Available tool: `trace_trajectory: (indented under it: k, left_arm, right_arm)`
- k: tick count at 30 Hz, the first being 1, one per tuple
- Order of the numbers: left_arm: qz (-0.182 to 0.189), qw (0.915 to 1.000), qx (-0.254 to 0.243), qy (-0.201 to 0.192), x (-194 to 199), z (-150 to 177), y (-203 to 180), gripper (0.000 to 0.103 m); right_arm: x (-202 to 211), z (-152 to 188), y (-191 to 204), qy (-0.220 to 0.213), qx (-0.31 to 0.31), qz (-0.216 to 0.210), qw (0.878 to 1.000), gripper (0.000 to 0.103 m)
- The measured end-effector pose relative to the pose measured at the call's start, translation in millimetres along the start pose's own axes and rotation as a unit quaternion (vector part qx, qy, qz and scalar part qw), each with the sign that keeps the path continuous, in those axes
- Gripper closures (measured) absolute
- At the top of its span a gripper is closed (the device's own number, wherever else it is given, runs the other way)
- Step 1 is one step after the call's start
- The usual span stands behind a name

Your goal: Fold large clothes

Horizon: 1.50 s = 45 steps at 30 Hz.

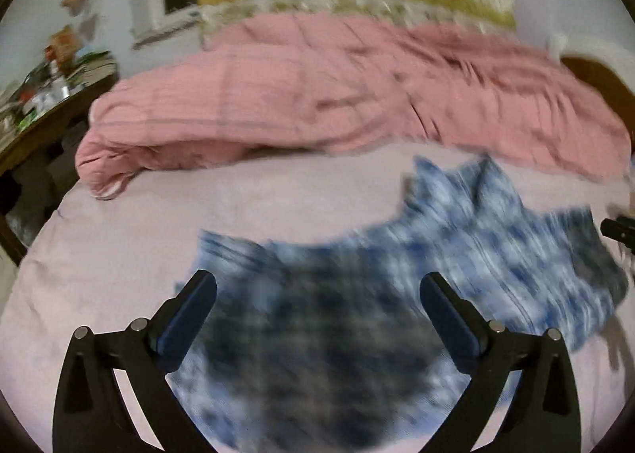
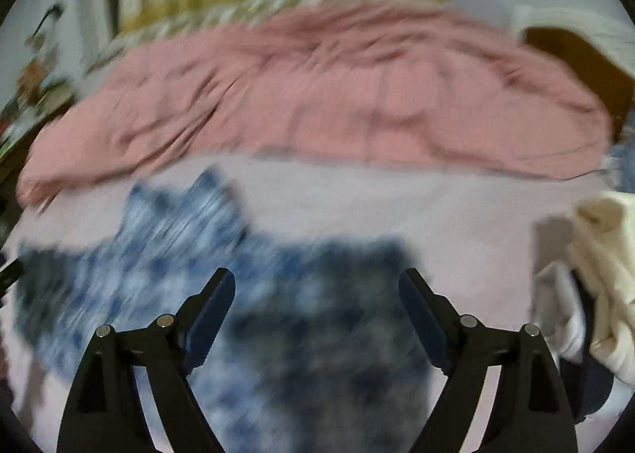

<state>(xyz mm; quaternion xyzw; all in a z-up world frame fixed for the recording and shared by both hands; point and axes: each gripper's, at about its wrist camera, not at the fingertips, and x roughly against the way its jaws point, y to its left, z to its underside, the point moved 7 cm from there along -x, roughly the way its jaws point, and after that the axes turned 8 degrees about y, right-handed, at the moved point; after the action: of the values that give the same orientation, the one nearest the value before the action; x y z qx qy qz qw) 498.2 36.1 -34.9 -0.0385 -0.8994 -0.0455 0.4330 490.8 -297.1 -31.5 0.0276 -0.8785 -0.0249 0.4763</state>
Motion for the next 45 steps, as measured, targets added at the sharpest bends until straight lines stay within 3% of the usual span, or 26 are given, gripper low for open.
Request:
trace_trajectory:
  k: [4, 6, 8, 10, 11, 13, 21, 26, 29, 32, 35, 38, 40, 42, 43, 45]
  left_arm:
    - [0.096, 0.9937, -0.039, 0.042, -3.8, 16.2, -56.1, 0.001]
    - [0.108, 0.9912, -0.052, 0.056, -10.9, 25.4, -75.0, 0.001]
    - [0.091, 0.9912, -0.073, 0.063, -27.6, 32.6, -86.3, 0.001]
    - [0.034, 0.9926, -0.09, 0.075, -53.1, 39.6, -83.5, 0.001]
    - [0.029, 0.9928, -0.081, 0.084, -65.4, 43.1, -79.4, 0.0]
    - [0.049, 0.9929, -0.063, 0.088, -81.0, 46.4, -74.6, 0.0]
    - [0.04, 0.9949, -0.063, 0.068, -71.2, 44.3, -74.7, 0.001]
    - [0.041, 0.9988, -0.026, 0.008, -29.4, 23.9, -56.4, 0.004]
    - [-0.017, 0.9988, 0.047, -0.002, -31.4, 17.7, -21.0, 0.006]
    - [-0.029, 0.996, 0.077, 0.034, -51.6, 23.2, 3.7, 0.013]
    - [-0.035, 0.9942, 0.09, 0.047, -69.3, 29.6, 19.8, 0.014]
    - [-0.045, 0.9941, 0.087, 0.046, -81.1, 34.5, 28.6, 0.015]
    - [-0.044, 0.9946, 0.084, 0.042, -82.1, 33.2, 27.5, 0.015]
    - [-0.045, 0.9949, 0.079, 0.045, -85.0, 33.2, 29.3, 0.015]
    - [-0.044, 0.9949, 0.079, 0.045, -86.3, 33.1, 30.1, 0.015]
    - [-0.041, 0.9949, 0.08, 0.045, -86.0, 32.1, 33.2, 0.015]
  right_arm:
    - [-2.9, 16.5, 52.7, 0.045, 0.052, -0.084, 0.994, 0.017]
    - [-13.1, 24.9, 69.4, 0.064, 0.065, -0.101, 0.991, 0.017]
    - [-31.9, 33.7, 73.0, 0.087, 0.06, -0.078, 0.991, 0.017]
    - [-55.7, 40.8, 71.7, 0.114, 0.052, -0.067, 0.99, 0.017]
    - [-67.4, 44.7, 70.5, 0.124, 0.05, -0.065, 0.989, 0.017]
    - [-80.7, 47.9, 69.4, 0.119, 0.055, -0.059, 0.99, 0.012]
    - [-73.4, 43.9, 64.0, 0.098, 0.046, -0.06, 0.992, 0.007]
    - [-38.7, 38.8, 57.9, 0.086, 0.005, -0.057, 0.995, 0.018]
    - [-35.8, 61.4, 64.9, 0.112, -0.019, -0.088, 0.99, 0.022]
    - [-45.4, 75.6, 57.3, 0.107, -0.011, -0.028, 0.994, 0.023]
    - [-45.4, 80.2, 34.4, 0.095, -0.05, -0.05, 0.993, 0.023]
    - [-32.5, 78.0, -5.3, 0.071, -0.068, 0.018, 0.995, 0.04]
    - [-32.7, 76.3, -25.7, 0.075, -0.092, -0.008, 0.993, 0.06]
    - [-37.1, 76.7, -46.3, 0.088, -0.132, -0.064, 0.985, 0.073]
    - [-36.7, 76.9, -57.0, 0.09, -0.147, -0.072, 0.983, 0.087]
    - [-34.7, 77.5, -72.2, 0.089, -0.172, -0.086, 0.977, 0.103]
